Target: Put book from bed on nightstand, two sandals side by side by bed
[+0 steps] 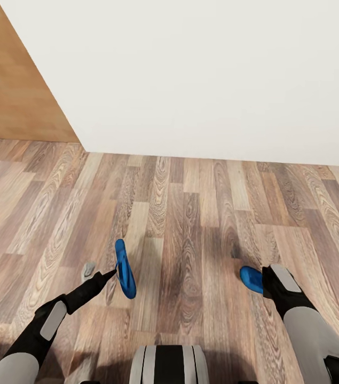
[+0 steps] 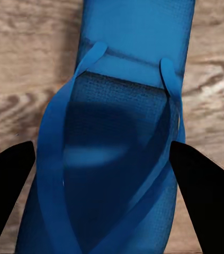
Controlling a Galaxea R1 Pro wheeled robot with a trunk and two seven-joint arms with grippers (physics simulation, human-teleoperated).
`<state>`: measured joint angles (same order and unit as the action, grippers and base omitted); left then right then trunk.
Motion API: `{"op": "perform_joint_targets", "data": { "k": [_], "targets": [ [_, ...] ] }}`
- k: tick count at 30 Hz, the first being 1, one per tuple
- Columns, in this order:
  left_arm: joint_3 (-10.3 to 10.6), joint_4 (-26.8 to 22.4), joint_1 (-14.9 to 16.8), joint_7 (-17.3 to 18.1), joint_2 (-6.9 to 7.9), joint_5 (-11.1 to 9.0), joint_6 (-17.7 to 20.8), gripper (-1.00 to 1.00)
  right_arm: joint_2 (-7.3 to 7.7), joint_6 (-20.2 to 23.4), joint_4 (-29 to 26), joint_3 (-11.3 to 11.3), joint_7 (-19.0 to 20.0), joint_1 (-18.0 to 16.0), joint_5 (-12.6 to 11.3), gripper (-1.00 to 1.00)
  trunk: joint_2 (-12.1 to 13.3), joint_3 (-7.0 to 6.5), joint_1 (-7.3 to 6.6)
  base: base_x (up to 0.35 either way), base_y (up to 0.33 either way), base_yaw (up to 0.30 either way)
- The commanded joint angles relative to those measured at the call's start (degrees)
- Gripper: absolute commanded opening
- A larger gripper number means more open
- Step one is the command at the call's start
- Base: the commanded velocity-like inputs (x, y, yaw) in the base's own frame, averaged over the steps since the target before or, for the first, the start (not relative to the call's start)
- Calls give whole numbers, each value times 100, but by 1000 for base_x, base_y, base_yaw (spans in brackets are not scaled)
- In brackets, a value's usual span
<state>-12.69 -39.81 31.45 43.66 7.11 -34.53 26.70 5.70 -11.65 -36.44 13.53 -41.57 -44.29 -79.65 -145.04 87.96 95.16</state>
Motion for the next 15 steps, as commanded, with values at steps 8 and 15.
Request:
{"op": "perform_joint_targets", "data": {
  "k": [8, 15],
  "targets": [
    [3, 0, 1, -16, -8, -10, 29, -100, 15, -26, -20, -1522, -47, -1, 81, -100, 10, -175, -21, 0, 0, 0],
    [3, 0, 1, -22, -8, -10, 29, -100, 56, 336, -35, -2131, -45, -1, 101, -100, 19, -330, -39, 0, 0, 32]
  ]
}}
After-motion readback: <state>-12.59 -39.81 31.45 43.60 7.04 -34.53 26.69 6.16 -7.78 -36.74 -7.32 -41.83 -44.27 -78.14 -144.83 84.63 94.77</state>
